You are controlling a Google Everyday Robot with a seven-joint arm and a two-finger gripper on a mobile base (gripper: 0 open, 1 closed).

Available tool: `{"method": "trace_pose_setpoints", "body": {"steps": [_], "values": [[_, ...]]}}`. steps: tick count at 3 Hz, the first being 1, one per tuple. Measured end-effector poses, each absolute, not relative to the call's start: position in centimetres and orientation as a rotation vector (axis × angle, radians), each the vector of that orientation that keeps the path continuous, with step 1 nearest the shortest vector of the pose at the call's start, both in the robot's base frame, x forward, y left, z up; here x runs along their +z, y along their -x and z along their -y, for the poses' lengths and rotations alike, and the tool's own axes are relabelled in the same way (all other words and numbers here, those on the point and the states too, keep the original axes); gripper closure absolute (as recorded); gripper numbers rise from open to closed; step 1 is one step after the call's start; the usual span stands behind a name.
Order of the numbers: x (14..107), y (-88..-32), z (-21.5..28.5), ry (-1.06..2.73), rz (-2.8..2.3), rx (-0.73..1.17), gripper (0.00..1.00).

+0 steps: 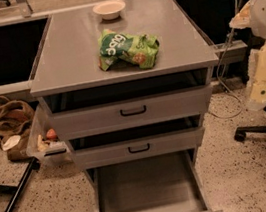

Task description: Place green rice chip bag into bottom drawer

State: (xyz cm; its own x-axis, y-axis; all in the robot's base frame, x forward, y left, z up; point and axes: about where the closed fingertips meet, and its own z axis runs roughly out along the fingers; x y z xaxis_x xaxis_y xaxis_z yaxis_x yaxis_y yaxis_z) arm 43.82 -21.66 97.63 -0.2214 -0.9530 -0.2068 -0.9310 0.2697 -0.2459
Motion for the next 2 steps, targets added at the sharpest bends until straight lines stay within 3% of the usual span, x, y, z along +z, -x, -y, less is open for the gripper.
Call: {"method": "trace_pose_setpoints", "body": {"steps": [2], "values": [[97.64,-44.01,21.22,1.716,-2.214,-0.075,0.0]]}}
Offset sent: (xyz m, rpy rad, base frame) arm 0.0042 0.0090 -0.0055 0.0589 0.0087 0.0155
